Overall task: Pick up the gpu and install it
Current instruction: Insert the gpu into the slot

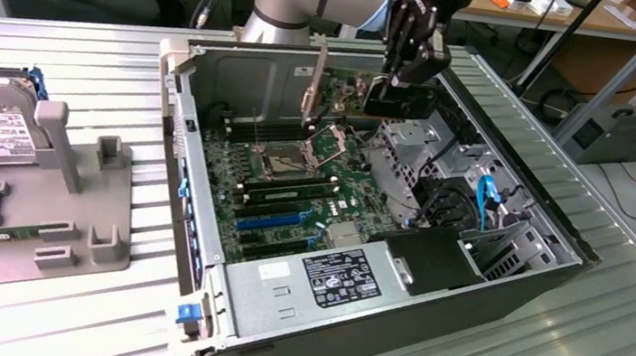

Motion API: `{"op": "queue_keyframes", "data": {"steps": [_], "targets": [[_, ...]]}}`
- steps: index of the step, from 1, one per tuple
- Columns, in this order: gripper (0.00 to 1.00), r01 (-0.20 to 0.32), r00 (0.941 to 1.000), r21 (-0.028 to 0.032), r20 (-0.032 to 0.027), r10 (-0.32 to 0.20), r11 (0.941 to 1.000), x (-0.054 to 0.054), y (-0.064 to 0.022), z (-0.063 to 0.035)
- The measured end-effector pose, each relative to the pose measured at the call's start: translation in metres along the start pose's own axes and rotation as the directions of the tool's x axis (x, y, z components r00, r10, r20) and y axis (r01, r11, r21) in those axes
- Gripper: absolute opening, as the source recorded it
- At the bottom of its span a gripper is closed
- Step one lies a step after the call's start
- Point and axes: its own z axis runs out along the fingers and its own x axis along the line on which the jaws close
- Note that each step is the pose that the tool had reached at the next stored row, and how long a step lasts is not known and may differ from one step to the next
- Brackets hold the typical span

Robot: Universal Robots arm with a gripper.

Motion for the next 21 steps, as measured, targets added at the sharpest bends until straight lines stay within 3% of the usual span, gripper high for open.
{"op": "queue_keyframes", "data": {"steps": [8, 14, 21], "targets": [[0.27, 0.062, 0.9981, 0.0004, 0.0008, -0.062, 0.9981, 0.0000, 0.0000, 0.0000], [0.27, 0.137, 0.9905, 0.0010, 0.0018, -0.137, 0.9905, 0.0000, 0.0000, 0.0000], [0.27, 0.188, 0.9823, 0.0014, 0.0024, -0.188, 0.9823, 0.0000, 0.0000, 0.0000]]}}
